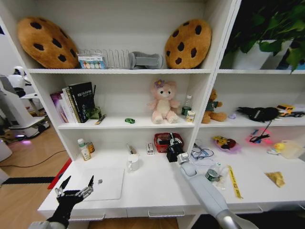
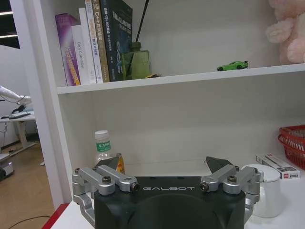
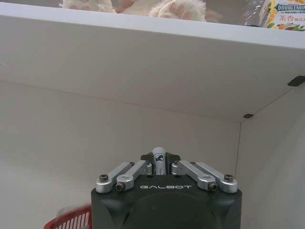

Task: Organize the objects on the table.

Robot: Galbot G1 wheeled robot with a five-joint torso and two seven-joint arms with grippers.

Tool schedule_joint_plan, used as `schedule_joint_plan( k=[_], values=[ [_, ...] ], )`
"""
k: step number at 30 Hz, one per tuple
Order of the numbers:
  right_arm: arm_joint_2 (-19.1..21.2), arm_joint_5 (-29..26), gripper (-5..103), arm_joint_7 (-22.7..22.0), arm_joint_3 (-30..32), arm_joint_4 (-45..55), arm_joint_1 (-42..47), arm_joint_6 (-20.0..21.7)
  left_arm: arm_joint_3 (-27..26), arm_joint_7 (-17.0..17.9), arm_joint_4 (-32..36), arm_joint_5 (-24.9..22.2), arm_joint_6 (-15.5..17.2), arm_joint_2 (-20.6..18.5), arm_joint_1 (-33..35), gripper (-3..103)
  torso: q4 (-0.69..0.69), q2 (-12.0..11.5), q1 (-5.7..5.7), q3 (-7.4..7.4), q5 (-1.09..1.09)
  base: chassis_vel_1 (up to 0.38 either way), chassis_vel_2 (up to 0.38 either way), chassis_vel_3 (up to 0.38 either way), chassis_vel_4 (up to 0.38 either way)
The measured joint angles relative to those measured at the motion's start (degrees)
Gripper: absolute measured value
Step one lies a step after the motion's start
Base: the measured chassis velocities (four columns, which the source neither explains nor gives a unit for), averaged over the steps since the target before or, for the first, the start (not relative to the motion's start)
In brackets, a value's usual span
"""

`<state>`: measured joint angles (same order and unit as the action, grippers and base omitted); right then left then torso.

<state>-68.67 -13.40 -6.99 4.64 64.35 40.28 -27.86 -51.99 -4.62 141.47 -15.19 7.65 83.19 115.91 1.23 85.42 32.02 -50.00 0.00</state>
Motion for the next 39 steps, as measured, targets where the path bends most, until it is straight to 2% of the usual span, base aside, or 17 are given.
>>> schedule_joint_plan(
  k=[3,6,8,10,12,16,17,22,23,24,26,28,30,35,36,37,39],
  values=[
    [0.00,0.16,12,0.00,0.02,-0.05,0.00,0.46,0.00,0.00,0.00,0.00,0.00,0.00,0.00,100,0.01,0.00,0.00,0.00,0.00,0.000,0.000,0.000,0.000],
    [0.19,1.08,27,-0.02,0.30,0.08,0.45,1.10,0.00,0.00,0.00,0.00,0.00,0.00,0.00,100,0.00,0.00,0.00,0.00,0.00,0.000,0.000,0.000,0.000],
    [0.28,1.10,32,-0.03,0.33,0.21,0.59,1.33,0.00,0.00,0.00,0.00,0.00,0.00,0.00,100,0.01,0.00,0.00,0.00,0.00,0.000,0.000,0.000,0.000],
    [0.44,1.10,49,-0.21,0.50,0.45,0.74,1.65,0.00,0.00,0.00,0.00,0.00,0.00,0.00,100,0.01,0.00,0.00,0.00,0.00,0.000,0.000,0.000,0.000],
    [0.57,1.00,49,-0.27,0.53,0.72,0.79,1.76,0.00,0.00,0.00,0.00,0.00,0.00,0.00,100,0.00,0.00,0.00,0.00,0.00,0.000,0.000,0.000,0.000],
    [1.84,-0.62,65,-0.29,0.73,3.34,1.78,2.39,0.00,0.00,0.00,0.00,0.00,0.00,0.00,100,-0.02,0.00,0.00,0.00,0.01,0.000,0.000,0.000,0.000],
    [1.84,-0.62,65,-0.29,0.73,3.34,1.78,2.39,0.00,0.00,0.00,0.00,0.00,0.00,0.00,100,-0.02,0.00,0.00,0.00,0.01,0.000,0.000,0.000,0.000],
    [5.91,-5.37,82,-0.17,1.94,12.37,6.77,6.15,0.00,0.00,0.00,0.00,0.00,0.00,0.00,100,0.01,0.00,0.00,0.00,0.00,0.000,0.000,0.000,0.000],
    [7.94,-8.27,92,-0.36,2.51,16.65,9.71,8.60,0.00,0.00,0.00,0.00,0.00,0.00,0.00,100,0.02,0.00,0.00,0.01,0.01,0.000,0.000,0.000,0.000],
    [7.94,-8.27,92,-0.36,2.51,16.65,9.71,8.60,0.00,0.00,0.00,0.00,0.00,0.00,0.00,100,0.02,0.00,0.00,0.01,0.01,0.000,0.000,0.000,0.000],
    [10.69,-12.08,99,-1.11,3.57,23.84,14.44,12.40,0.00,0.00,0.00,0.00,0.00,0.00,0.00,100,0.02,0.00,0.00,0.01,0.02,0.000,0.000,0.000,0.000],
    [11.45,-13.10,99,-1.23,4.09,26.38,15.97,13.84,0.00,0.00,0.00,0.00,0.00,0.00,0.00,100,0.01,0.00,0.00,0.01,0.00,0.000,0.000,0.000,0.000],
    [13.75,-17.64,100,-0.57,6.24,35.51,21.57,20.13,0.00,0.00,0.00,0.00,0.00,0.00,0.00,100,0.00,0.01,0.00,0.01,-0.01,0.000,0.000,0.000,0.000],
    [15.06,-22.88,100,-3.34,8.56,44.00,28.32,25.18,0.00,0.00,0.00,0.00,0.00,0.00,0.00,100,-0.01,0.01,0.00,0.01,0.00,0.000,0.000,0.000,0.000],
    [15.48,-24.05,100,-3.95,11.14,47.95,33.05,26.86,0.00,0.00,0.00,0.00,0.00,0.00,0.00,100,-0.02,0.00,0.00,0.01,0.01,0.000,0.000,0.000,0.000],
    [14.15,-18.08,100,-0.28,19.99,52.07,44.16,25.80,0.00,0.00,0.00,0.00,0.00,0.00,0.00,100,0.03,0.01,-0.01,0.01,0.02,0.000,0.000,0.000,0.000],
    [13.10,-16.55,100,0.79,22.95,53.55,48.40,25.18,0.00,0.01,0.00,0.00,0.00,0.00,0.00,100,-0.01,0.01,0.00,0.01,0.01,0.000,0.000,0.000,0.000]
  ],
)
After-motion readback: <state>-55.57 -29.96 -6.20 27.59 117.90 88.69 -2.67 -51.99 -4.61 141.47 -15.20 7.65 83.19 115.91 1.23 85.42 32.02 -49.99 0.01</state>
